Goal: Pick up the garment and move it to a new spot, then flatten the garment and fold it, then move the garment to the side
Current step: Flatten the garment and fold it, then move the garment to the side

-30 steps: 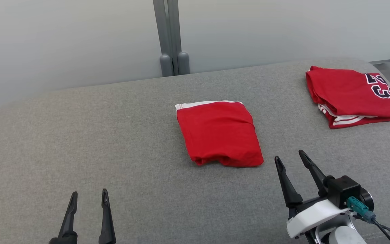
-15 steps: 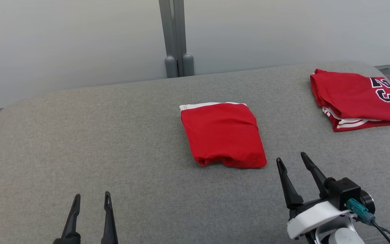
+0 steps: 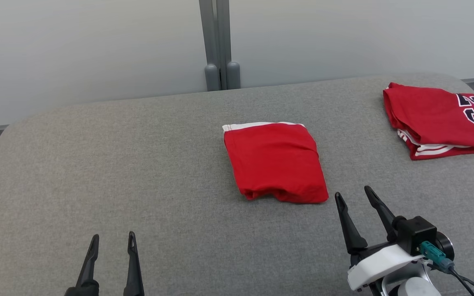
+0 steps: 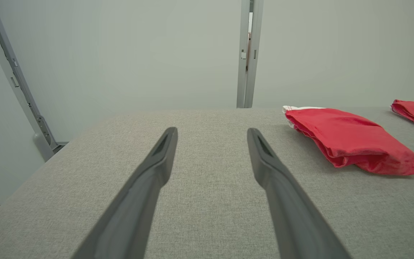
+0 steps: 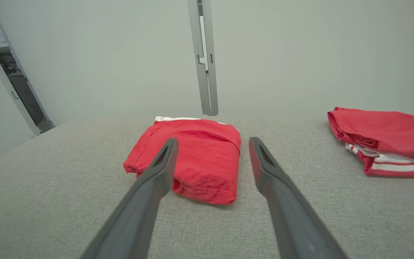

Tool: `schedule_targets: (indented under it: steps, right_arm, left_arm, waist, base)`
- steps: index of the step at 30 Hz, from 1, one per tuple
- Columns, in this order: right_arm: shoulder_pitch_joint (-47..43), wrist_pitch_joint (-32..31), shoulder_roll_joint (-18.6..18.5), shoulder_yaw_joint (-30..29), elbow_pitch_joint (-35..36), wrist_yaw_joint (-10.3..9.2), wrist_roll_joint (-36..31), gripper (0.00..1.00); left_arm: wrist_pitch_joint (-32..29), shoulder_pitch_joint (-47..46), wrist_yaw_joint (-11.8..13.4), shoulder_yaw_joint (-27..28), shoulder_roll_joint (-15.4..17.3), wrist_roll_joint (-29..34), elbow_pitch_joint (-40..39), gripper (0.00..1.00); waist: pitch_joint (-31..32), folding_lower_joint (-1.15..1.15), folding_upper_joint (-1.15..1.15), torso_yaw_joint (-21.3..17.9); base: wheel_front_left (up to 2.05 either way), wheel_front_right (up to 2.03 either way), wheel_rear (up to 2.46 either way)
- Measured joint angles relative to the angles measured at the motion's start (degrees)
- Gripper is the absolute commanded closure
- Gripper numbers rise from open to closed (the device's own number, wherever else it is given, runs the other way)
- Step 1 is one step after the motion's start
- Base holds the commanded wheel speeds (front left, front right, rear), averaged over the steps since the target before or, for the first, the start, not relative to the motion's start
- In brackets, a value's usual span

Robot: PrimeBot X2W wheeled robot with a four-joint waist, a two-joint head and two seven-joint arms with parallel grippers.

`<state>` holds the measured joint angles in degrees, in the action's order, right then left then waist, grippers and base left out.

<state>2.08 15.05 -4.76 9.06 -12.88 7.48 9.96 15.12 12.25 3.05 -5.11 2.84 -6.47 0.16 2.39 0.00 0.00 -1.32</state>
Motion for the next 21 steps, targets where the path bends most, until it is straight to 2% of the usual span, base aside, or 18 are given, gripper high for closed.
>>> schedule_targets:
  steps: [14,21]
  right_arm:
    - [1.81,0.00,-0.85,1.19,-1.09,0.00,0.66,0.00]
    - [7.00,0.00,-3.25,3.45,-3.74,0.00,6.05,0.00]
  left_arm:
    - [0.00,-1.22,-0.56,-0.81,0.00,0.09,0.02,0.00]
    - [0.00,-2.18,-1.03,-2.66,0.00,0.18,-0.44,0.00]
  waist:
    - [-0.73,0.00,0.00,1.87]
    - [-2.78,0.00,0.00,3.74]
  base:
    - [0.00,0.00,0.00]
    - [0.00,0.00,0.00]
